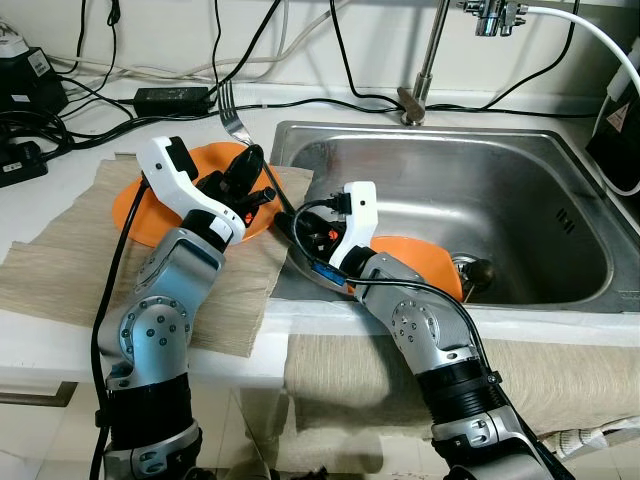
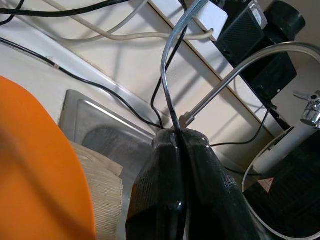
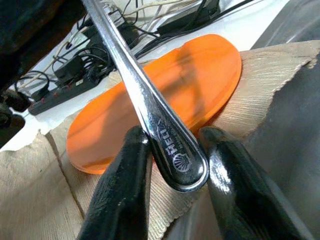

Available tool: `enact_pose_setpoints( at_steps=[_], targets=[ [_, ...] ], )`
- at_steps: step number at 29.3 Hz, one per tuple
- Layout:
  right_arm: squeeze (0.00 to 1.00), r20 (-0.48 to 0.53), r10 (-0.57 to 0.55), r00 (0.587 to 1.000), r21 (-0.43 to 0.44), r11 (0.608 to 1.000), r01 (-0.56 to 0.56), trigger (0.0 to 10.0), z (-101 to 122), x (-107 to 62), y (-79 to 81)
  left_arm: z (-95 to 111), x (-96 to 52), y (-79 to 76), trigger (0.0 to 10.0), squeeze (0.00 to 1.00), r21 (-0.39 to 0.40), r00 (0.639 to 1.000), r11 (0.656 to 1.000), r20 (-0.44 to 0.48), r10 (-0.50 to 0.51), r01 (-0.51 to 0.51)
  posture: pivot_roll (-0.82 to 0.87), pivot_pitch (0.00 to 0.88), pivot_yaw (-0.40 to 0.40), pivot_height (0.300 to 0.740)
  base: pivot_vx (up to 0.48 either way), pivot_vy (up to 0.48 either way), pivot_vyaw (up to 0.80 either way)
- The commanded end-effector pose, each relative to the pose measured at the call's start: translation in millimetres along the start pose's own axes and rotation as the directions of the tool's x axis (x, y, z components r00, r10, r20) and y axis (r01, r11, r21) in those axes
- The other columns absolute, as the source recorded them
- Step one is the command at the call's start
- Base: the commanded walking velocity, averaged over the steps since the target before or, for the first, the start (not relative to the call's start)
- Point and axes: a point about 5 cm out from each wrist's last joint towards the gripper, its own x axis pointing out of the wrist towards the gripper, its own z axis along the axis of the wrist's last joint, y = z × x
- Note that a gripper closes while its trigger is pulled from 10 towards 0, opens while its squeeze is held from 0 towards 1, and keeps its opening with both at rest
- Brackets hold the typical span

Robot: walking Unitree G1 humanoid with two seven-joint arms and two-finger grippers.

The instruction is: Kitchen organization

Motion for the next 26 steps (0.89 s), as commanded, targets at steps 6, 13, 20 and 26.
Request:
enact_pose_setpoints(
  at_steps=[6, 13, 20, 26],
  targets=[
    [0.00, 0.023, -0.007, 1.000, -0.008, 1.000, 0.007, 0.0, 4, 2.3, -0.4, 4, 0.1, -8.6, 0.0, 0.00, 0.029, 0.999, 0.998, 0.004, -0.048, 0.048, 0.15, 0.000, 0.019, 0.740, 0.000, 0.000, 0.00],
    [0.00, 0.027, -0.006, 1.000, -0.002, 1.000, 0.006, 0.0, 3, 1.4, -1.7, 1, 0.1, -9.0, 0.0, 0.00, 0.031, 0.998, 0.998, -0.007, -0.055, 0.056, 0.15, 0.000, 0.018, 0.740, 0.000, 0.000, 0.00],
    [0.00, 0.036, -0.013, 0.999, -0.001, 1.000, 0.013, 0.0, 3, 0.8, -3.5, 1, -0.8, -5.4, 0.0, 0.00, 0.097, 0.997, 0.993, -0.037, -0.061, 0.064, 0.15, 0.000, 0.020, 0.740, 0.000, 0.000, 0.00],
    [0.00, 0.042, -0.022, 0.999, -0.001, 1.000, 0.022, 0.0, 3, 0.6, -5.0, 3, -0.5, 10.8, 10.0, 0.00, 0.217, 0.998, 0.976, -0.068, 0.004, 0.011, 0.15, 0.000, 0.019, 0.740, 0.000, 0.000, 0.00]
  ],
)
